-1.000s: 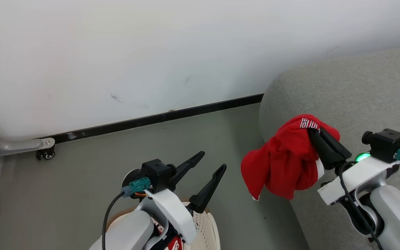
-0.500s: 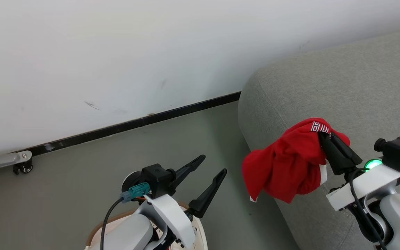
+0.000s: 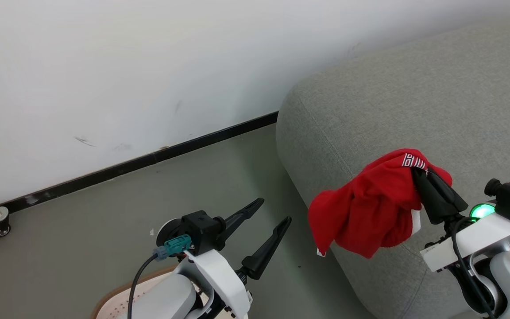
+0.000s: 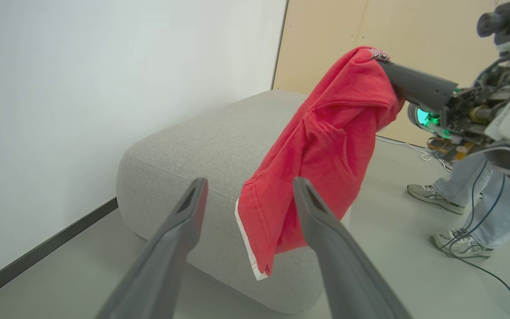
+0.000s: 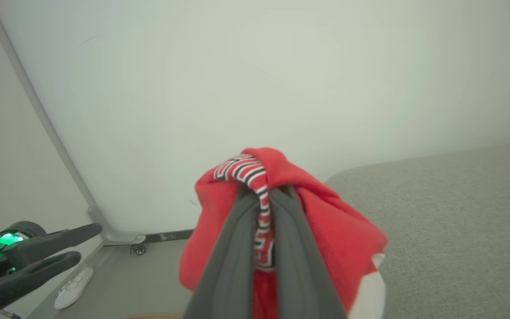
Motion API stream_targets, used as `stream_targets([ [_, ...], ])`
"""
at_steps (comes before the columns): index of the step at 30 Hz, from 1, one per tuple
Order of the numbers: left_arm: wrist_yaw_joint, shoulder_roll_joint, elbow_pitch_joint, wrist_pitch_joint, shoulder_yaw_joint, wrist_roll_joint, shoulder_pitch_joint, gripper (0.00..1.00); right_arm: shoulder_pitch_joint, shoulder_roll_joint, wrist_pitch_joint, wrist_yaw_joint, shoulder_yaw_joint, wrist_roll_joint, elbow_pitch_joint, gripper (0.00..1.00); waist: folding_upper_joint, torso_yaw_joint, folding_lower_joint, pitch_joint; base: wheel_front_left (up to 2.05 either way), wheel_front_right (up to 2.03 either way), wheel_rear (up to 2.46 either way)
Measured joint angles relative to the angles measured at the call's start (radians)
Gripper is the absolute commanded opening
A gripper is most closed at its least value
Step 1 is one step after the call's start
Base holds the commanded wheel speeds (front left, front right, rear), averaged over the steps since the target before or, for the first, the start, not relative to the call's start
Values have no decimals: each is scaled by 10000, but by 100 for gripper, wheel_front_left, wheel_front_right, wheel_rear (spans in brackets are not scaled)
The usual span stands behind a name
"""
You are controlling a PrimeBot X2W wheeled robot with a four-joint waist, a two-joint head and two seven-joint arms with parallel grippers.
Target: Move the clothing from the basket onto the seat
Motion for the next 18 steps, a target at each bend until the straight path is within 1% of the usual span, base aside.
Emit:
stream_targets([
  [12, 0, 184, -98, -58, 61, 6, 1, 100, -15, -2, 0, 0, -198, -56, -211, 0, 0, -534, 0, 212, 0, 0, 0],
  [18, 0, 272, -159, -88, 128, 50, 1, 100, -41, -4, 0, 0, -685, -56, -203, 0, 0, -624, 0, 348, 0, 0, 0],
])
